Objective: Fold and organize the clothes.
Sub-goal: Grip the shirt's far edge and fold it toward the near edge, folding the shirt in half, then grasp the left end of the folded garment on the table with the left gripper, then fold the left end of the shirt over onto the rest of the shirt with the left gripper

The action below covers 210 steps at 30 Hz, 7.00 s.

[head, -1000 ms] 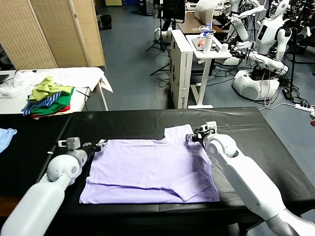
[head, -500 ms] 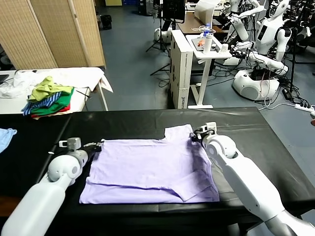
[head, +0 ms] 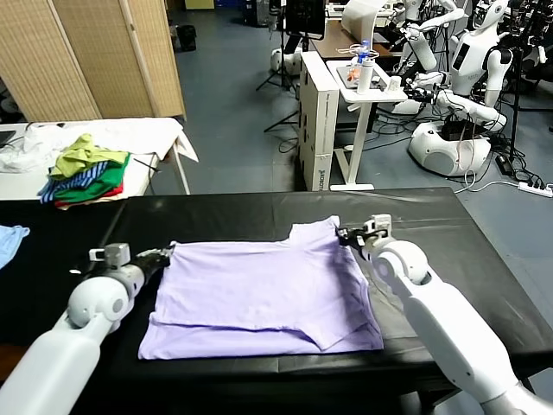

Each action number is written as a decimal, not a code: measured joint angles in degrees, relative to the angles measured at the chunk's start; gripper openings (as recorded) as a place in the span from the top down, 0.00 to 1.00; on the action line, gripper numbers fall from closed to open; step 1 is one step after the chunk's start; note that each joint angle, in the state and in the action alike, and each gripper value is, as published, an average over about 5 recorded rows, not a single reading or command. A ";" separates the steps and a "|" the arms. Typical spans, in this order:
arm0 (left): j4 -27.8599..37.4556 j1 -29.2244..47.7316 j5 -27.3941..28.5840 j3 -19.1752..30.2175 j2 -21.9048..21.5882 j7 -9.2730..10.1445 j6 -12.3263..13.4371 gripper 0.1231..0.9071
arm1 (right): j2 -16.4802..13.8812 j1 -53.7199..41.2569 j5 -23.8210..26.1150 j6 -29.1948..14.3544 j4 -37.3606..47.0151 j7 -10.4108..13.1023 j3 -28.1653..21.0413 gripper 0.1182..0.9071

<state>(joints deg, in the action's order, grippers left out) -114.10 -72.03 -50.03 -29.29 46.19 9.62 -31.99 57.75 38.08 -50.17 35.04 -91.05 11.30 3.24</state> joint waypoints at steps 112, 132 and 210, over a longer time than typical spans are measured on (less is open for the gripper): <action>1.31 -10.52 6.60 -5.62 12.35 -0.52 2.12 0.08 | -4.06 26.13 2.23 3.45 -18.78 3.53 12.23 0.25; 6.45 -5.73 8.38 -4.22 14.04 -0.85 3.96 0.77 | -2.68 26.10 3.53 2.94 -17.89 3.42 12.19 0.79; -5.88 -22.22 32.03 -17.83 17.53 -1.26 8.89 0.91 | -5.30 31.31 4.47 -2.42 -26.95 1.43 18.44 0.00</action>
<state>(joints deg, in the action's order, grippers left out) -119.98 -94.24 -18.01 -47.12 63.71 8.36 -23.10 52.45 69.39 -45.70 32.61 -117.99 12.73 21.68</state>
